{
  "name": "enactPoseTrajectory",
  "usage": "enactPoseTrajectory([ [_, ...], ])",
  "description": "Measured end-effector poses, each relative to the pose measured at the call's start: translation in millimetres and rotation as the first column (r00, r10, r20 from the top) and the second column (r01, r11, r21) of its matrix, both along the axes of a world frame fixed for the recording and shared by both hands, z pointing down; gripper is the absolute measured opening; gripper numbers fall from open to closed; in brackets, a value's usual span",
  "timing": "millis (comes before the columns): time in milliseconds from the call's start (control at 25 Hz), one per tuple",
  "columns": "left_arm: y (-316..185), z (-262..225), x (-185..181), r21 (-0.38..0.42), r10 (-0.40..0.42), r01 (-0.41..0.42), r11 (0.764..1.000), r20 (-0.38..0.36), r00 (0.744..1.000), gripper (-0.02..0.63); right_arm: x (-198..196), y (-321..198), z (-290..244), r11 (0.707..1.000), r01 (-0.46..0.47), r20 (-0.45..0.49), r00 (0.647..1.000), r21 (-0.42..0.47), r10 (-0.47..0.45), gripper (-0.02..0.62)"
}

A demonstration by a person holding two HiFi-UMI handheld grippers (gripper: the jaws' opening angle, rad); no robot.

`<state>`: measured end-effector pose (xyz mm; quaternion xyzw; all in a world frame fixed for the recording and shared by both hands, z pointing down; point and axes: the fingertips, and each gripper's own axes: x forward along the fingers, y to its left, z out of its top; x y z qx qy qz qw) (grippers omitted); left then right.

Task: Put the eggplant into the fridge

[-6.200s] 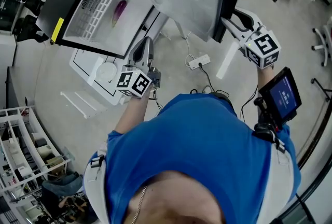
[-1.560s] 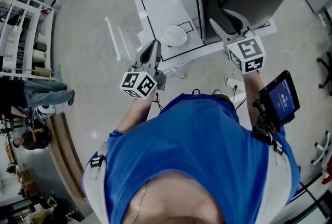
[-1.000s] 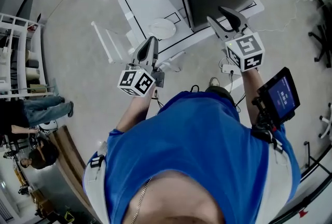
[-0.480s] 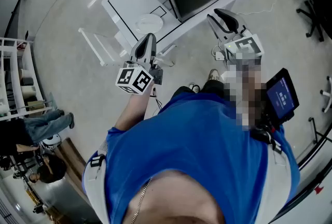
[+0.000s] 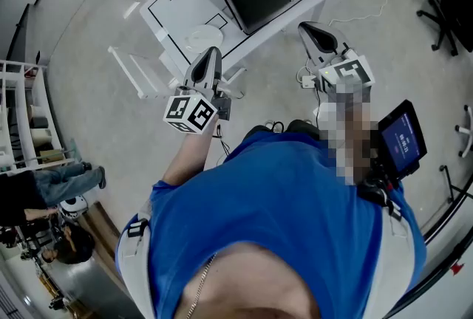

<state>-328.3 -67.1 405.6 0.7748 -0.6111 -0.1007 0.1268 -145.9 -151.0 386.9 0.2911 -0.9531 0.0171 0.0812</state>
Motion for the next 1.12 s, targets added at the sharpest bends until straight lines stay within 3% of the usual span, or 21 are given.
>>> enactPoseTrajectory([
  [360,-2.9,-24.0,84.0,-0.001,0.035,-0.035,0.999,0.020,0.999,0.008,77.0,7.3,-17.4,1.000,-0.004,0.020,1.000,-0.014,0.004,0.003],
  [1120,2.5,-17.6,83.1,0.015,0.006,-0.006,1.000,0.011,1.000,0.008,71.8,14.4,-12.2,1.000,0.029,0.026,0.999,-0.006,-0.029,0.002],
])
